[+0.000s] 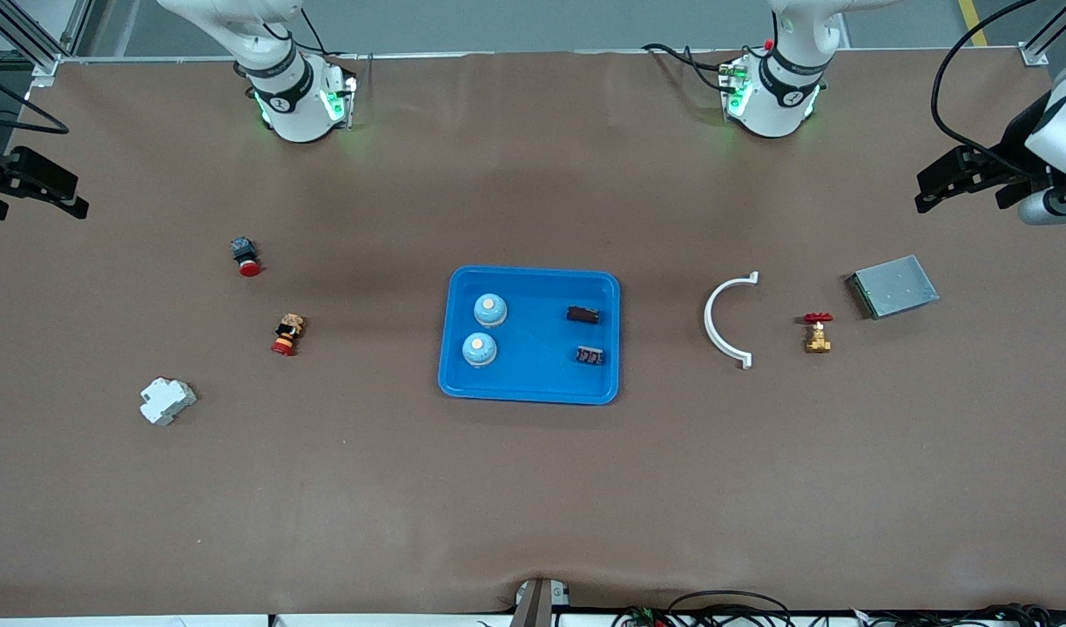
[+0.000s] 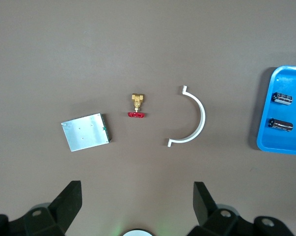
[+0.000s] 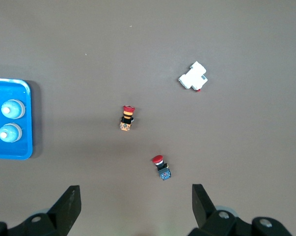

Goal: Place electrolytic capacitor and blue bell in tray

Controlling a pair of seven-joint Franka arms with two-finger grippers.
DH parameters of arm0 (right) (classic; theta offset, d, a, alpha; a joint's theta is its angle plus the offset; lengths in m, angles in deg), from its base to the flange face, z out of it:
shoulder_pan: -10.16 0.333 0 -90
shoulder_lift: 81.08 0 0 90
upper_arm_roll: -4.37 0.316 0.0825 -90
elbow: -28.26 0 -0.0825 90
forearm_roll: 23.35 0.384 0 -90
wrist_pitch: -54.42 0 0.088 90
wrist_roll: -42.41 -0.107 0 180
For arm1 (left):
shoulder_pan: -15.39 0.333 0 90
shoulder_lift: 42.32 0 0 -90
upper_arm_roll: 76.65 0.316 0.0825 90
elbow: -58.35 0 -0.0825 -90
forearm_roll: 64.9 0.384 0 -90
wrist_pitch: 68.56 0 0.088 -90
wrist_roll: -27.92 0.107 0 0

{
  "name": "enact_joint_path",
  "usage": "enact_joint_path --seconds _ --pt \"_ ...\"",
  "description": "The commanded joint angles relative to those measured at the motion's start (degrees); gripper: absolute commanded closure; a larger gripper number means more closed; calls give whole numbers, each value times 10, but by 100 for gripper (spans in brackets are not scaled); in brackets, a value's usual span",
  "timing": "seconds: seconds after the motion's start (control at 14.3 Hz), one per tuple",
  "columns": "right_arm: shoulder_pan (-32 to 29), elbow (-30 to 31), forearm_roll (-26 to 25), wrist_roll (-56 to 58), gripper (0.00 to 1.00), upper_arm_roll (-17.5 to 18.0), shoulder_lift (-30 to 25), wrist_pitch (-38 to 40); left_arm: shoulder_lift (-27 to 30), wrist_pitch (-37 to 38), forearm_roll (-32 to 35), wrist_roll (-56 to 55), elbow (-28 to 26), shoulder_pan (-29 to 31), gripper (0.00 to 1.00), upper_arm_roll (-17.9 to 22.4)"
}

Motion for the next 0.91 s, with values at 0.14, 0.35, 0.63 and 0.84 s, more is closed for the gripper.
enact_joint_path --seconds 0.14,0.35,0.63,0.84 --pt "-4 6 -11 0 0 10 -4 2 6 0 -12 11 9 5 0 3" --pt "-5 10 -9 0 0 10 -4 0 5 3 -13 4 16 4 0 3" --pt "-4 12 -7 -1 0 10 -4 -2 3 6 -14 9 17 4 0 3" --pt "-4 17 -7 0 0 10 -4 -3 3 7 -14 7 17 4 0 2"
